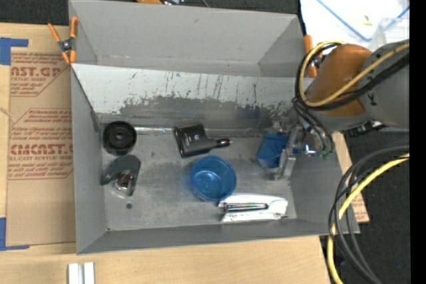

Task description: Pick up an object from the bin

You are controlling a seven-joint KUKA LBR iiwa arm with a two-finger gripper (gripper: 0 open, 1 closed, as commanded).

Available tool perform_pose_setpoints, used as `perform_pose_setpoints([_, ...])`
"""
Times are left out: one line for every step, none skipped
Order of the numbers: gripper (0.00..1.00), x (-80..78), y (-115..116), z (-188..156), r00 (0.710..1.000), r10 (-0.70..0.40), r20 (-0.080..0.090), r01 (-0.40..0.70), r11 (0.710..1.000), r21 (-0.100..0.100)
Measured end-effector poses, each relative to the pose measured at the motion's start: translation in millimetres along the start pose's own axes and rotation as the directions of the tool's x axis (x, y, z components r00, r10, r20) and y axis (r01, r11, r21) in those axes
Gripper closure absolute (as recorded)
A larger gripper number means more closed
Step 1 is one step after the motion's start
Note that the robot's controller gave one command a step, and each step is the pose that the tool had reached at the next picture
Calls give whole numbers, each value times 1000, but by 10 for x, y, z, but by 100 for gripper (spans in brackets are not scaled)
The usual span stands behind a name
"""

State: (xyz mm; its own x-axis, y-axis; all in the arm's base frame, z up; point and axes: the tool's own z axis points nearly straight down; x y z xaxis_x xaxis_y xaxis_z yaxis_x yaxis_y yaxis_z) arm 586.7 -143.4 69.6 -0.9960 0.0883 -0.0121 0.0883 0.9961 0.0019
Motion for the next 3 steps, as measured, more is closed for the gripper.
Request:
perform_pose_setpoints([0, -23, -93, 4, 996, -83, -8, 83, 997, 2])
perform_pose_setpoints([0, -13, -9, 4, 1000, -28, -1, 28, 1000, -1])
perform_pose_setpoints([100, -34, -75, -3, 997, -77, -2, 77, 997, 2])
